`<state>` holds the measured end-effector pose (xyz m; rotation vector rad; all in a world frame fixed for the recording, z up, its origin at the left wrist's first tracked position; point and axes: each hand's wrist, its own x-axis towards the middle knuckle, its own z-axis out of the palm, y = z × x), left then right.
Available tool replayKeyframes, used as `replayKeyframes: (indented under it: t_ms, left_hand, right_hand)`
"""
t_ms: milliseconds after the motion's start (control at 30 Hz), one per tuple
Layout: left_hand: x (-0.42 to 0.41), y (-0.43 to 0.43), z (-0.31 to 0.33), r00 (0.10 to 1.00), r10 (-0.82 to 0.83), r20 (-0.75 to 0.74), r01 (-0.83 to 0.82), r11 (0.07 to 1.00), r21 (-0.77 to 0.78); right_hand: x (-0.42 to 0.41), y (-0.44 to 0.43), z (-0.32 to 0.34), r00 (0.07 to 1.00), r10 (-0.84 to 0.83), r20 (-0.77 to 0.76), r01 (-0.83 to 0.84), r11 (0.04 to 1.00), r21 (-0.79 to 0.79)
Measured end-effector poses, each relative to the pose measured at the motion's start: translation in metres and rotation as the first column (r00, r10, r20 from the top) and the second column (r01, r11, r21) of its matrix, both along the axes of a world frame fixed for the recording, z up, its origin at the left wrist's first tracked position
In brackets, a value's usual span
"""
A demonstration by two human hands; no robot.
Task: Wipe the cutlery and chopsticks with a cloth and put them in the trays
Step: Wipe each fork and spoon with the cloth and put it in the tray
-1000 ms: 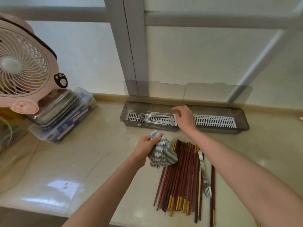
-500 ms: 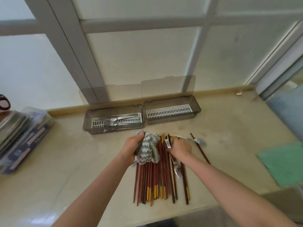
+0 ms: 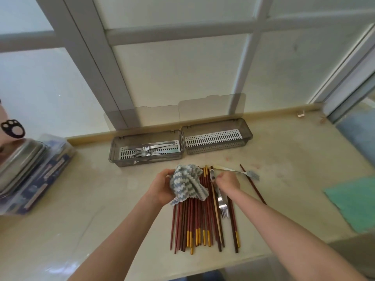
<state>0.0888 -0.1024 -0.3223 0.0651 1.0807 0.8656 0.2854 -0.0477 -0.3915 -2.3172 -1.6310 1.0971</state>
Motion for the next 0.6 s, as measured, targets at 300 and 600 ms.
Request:
replayKeyframes:
  t_ms: [300,600]
  left_hand:
    - [0.0,0.0,-0.009,1.0,0.003,-0.013,-0.002,0.997,0.071]
    - [0.003,0.008,-0.015,0.977,0.198,-0.086,-0.174,0.958,0.229]
  right_hand:
    - [-0.01,0.02,0.067,0.151,-0.38,-0.913,0.453,0.847,-0.278]
    - [-0.041,-0.011,0.059,0.003,-0.416,-0.909,0.425,0.824,-0.376]
